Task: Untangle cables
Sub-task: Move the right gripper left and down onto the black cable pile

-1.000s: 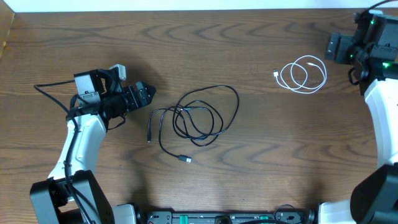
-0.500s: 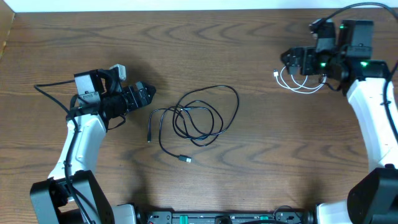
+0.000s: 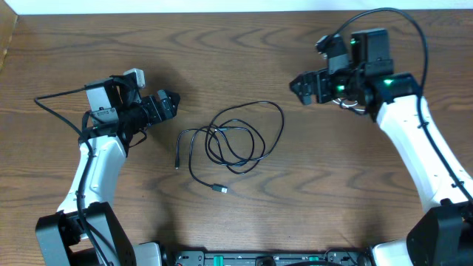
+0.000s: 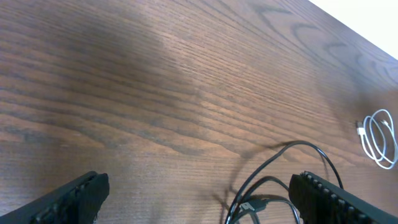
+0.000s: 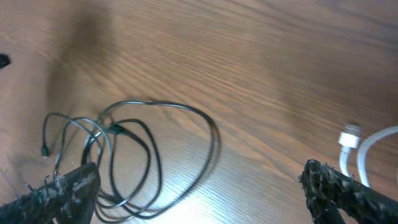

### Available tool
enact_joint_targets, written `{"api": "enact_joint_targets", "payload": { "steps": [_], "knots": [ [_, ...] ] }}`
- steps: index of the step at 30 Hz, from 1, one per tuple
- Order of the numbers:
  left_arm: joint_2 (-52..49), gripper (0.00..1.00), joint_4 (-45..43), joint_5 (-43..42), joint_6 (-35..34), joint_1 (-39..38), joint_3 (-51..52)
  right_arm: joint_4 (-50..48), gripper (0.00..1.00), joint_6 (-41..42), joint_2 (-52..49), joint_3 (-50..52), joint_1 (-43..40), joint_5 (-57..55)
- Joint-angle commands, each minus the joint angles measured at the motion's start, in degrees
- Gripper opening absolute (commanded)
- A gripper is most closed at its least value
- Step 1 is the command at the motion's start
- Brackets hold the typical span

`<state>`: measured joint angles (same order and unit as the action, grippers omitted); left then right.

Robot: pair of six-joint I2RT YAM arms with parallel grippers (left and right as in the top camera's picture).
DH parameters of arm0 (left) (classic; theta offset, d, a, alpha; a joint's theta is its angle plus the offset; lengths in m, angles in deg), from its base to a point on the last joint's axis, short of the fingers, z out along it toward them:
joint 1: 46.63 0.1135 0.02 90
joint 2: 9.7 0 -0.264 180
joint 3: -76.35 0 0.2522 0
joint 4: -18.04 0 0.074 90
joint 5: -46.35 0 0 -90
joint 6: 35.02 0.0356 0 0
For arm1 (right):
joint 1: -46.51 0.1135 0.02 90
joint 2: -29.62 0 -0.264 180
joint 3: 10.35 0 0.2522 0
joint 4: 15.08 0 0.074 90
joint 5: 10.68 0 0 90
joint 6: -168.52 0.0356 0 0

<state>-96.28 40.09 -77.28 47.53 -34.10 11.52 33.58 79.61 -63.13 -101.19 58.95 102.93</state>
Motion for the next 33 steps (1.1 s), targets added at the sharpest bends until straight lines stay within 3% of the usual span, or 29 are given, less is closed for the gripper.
{"api": "enact_joint_targets", "payload": {
  "steps": [1,5,8,11,14,16,18,33],
  "knots": [
    [-0.39,0.98,-0.26,1.31,0.31,-0.09,-0.02,-1.42,0.99,1.29,-0.26,0.61,2.86,0.48],
    [-0.39,0.98,3.39,-0.15,-1.88,-0.09,-0.02,-4.5,0.99,3.26,-0.28,0.81,6.05,0.28],
    [-0.39,0.98,10.86,-0.63,-2.08,-0.09,-0.02,-6.47,0.9,4.48,-0.28,0.81,8.09,0.09],
    [-0.39,0.98,10.69,-0.57,-2.71,-0.09,-0.04,-7.67,0.84,6.62,-0.63,0.81,9.81,-2.47],
    [-0.39,0.98,10.71,-0.2,-2.71,-0.09,-0.04,-8.5,0.71,7.74,-1.9,0.81,11.32,-3.76],
    [-0.39,0.5,10.69,-0.22,-2.71,-0.11,-0.04,-8.83,0.57,7.91,-3.13,0.81,12.2,-3.76],
    [-0.39,0.09,10.62,-0.22,-2.71,-0.09,-0.04,-9.05,0.01,7.89,-4.55,0.81,12.96,-3.76],
    [-0.39,0.08,10.49,-0.42,-3.26,-0.13,-0.04,-12.31,0.01,7.91,-14.93,0.81,15.58,-3.48]
  ]
}}
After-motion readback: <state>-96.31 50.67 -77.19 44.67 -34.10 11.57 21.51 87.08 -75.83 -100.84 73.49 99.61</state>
